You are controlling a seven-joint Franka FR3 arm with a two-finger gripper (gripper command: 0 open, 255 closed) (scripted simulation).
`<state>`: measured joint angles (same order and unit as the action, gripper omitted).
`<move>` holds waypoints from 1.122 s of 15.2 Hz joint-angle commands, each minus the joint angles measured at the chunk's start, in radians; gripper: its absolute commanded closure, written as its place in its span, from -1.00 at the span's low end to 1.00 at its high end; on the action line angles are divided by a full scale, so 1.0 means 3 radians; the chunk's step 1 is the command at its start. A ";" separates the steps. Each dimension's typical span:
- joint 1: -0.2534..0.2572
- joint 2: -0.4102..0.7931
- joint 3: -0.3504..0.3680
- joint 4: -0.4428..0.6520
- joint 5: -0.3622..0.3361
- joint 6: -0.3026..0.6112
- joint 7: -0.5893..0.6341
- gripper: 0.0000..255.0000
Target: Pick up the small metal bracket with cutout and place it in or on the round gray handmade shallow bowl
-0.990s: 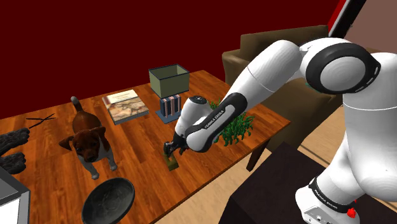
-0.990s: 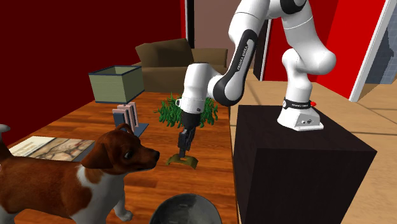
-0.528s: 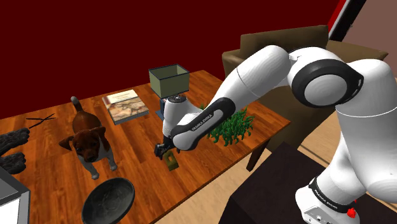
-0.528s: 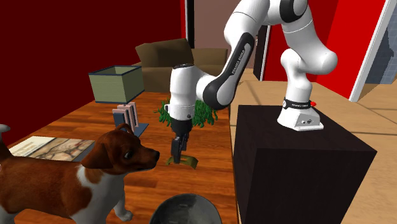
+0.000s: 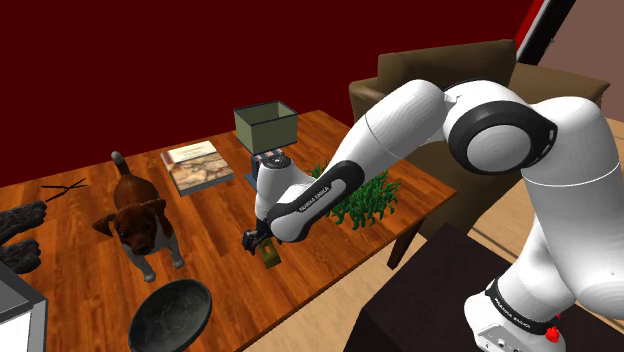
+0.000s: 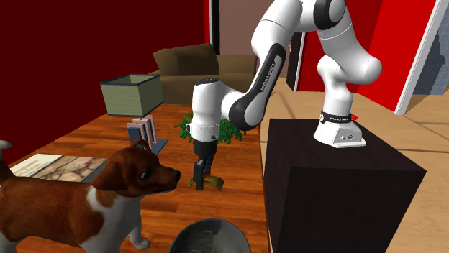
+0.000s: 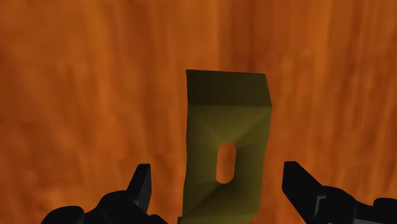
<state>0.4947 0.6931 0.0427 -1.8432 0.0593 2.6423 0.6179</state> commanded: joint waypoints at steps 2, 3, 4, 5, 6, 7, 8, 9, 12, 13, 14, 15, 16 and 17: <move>0.0000 0.0001 0.0000 0.0001 0.0000 0.0000 0.0000 -1.00; 0.0000 0.0001 0.0000 0.0001 0.0000 0.0000 0.0000 1.00; 0.0000 0.0001 0.0000 0.0001 0.0000 0.0000 0.0000 1.00; 0.0000 0.0001 0.0000 0.0001 0.0000 0.0000 0.0000 1.00; 0.0000 0.0000 0.0000 0.0000 0.0000 0.0000 0.0000 1.00; 0.0003 0.0003 0.0000 0.0004 -0.0001 -0.0001 0.0003 1.00; 0.0001 0.0001 0.0000 0.0002 0.0000 0.0000 0.0001 1.00; 0.0002 0.0003 0.0000 0.0003 0.0000 0.0000 0.0002 1.00; 0.0000 0.0001 0.0000 0.0002 0.0000 0.0000 0.0000 1.00; 0.0000 -0.0036 0.0000 -0.0009 0.0000 -0.0027 0.0002 1.00; 0.0000 -0.0074 -0.0001 -0.0020 0.0000 -0.0054 0.0004 1.00; 0.0000 -0.0110 -0.0001 -0.0029 -0.0001 -0.0081 0.0006 1.00; 0.0000 -0.0146 -0.0001 -0.0036 -0.0001 -0.0110 0.0007 1.00; 0.0000 -0.0183 -0.0001 -0.0045 -0.0001 -0.0137 0.0009 1.00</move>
<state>0.4957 0.6482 0.0424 -1.8540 0.0589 2.6087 0.6214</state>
